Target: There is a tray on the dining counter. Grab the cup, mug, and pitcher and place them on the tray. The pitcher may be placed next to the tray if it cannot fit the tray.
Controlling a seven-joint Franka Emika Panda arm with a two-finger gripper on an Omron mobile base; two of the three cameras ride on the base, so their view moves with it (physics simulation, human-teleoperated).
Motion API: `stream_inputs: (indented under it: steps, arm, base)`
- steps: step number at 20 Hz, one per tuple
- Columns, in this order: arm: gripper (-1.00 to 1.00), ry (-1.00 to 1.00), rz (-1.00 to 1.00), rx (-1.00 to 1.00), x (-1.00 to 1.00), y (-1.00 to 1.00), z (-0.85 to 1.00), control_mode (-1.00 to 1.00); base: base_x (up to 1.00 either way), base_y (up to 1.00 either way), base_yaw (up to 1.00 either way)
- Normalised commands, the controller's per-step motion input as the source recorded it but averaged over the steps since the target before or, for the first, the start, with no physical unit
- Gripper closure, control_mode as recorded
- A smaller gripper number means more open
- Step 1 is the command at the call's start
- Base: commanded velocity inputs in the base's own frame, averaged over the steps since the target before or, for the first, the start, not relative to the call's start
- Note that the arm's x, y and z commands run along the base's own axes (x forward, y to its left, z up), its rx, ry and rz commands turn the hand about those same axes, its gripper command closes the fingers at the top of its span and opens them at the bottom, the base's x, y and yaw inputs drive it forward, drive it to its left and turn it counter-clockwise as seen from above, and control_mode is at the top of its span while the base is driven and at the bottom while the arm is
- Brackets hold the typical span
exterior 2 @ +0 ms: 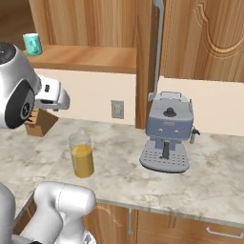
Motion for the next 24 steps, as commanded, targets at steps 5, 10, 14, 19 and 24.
stream_inputs:
  steps: [5, 10, 14, 19, 24]
  arm:
    - [-1.00, -0.04, 0.11, 0.01, 0.29, 0.09, 0.32, -1.00]
    - [-1.00, -0.02, 0.08, 0.01, 0.25, 0.11, 0.29, -1.00]
    - [-1.00, -0.04, 0.07, 0.00, 0.11, 0.12, 0.21, -1.00]
    - [-1.00, -0.05, 0.06, 0.01, 0.01, 0.08, 0.09, -1.00]
    - [-1.00, -0.07, 0.05, 0.03, 0.00, 0.00, 0.12, -1.00]
  base:
    - [0.00, 0.00, 0.00]
    - [0.00, 0.00, 0.00]
    - [0.00, 0.00, 0.00]
    - [0.00, 0.00, 0.00]
    - [0.00, 0.00, 0.00]
